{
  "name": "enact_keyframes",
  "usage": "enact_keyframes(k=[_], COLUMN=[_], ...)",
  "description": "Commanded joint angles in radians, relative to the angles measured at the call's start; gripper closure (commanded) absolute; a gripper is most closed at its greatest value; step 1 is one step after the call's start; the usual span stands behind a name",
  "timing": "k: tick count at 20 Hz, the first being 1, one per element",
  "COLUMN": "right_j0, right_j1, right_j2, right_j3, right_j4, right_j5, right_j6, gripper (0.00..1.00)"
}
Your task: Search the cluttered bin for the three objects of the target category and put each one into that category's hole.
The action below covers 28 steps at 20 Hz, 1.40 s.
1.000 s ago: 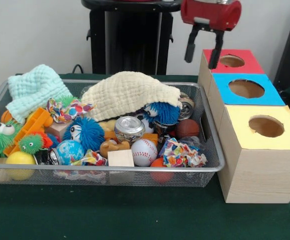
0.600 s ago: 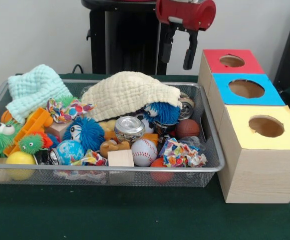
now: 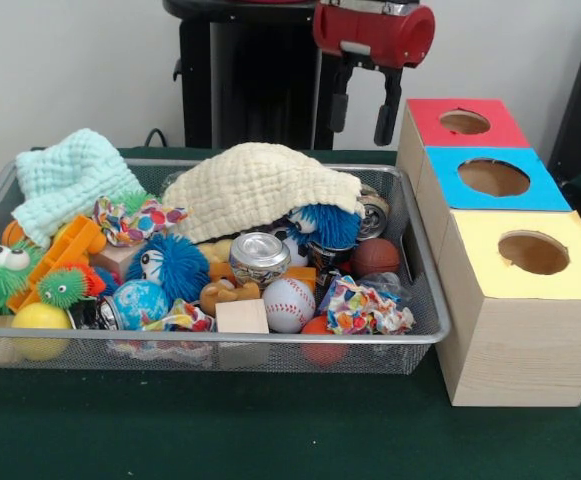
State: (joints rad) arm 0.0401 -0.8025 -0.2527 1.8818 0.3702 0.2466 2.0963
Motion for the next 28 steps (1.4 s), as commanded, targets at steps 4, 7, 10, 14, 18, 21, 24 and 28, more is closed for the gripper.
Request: enact_keyframes(k=[4, 7, 10, 14, 18, 21, 24, 28], right_j0=[-0.044, -0.059, -0.067, -0.088, -0.133, -0.165, -0.198, -0.267], right_j1=[-0.020, -0.035, -0.046, -0.062, -0.093, -0.107, -0.098, -0.079], right_j2=[0.127, 0.143, 0.146, 0.160, 0.195, 0.218, 0.224, 0.264], right_j3=[0.027, 0.049, 0.060, 0.076, 0.107, 0.122, 0.107, 0.082], right_j4=[-0.107, -0.121, -0.143, -0.170, -0.188, -0.209, -0.265, -0.373], right_j5=[0.103, 0.097, 0.108, 0.119, 0.121, 0.122, 0.153, 0.209], right_j6=[-0.006, -0.004, -0.015, -0.027, -0.043, -0.054, -0.111, -0.227], gripper=[0.00, 0.00, 0.00, 0.00, 0.00, 0.00, 0.00, 0.00])
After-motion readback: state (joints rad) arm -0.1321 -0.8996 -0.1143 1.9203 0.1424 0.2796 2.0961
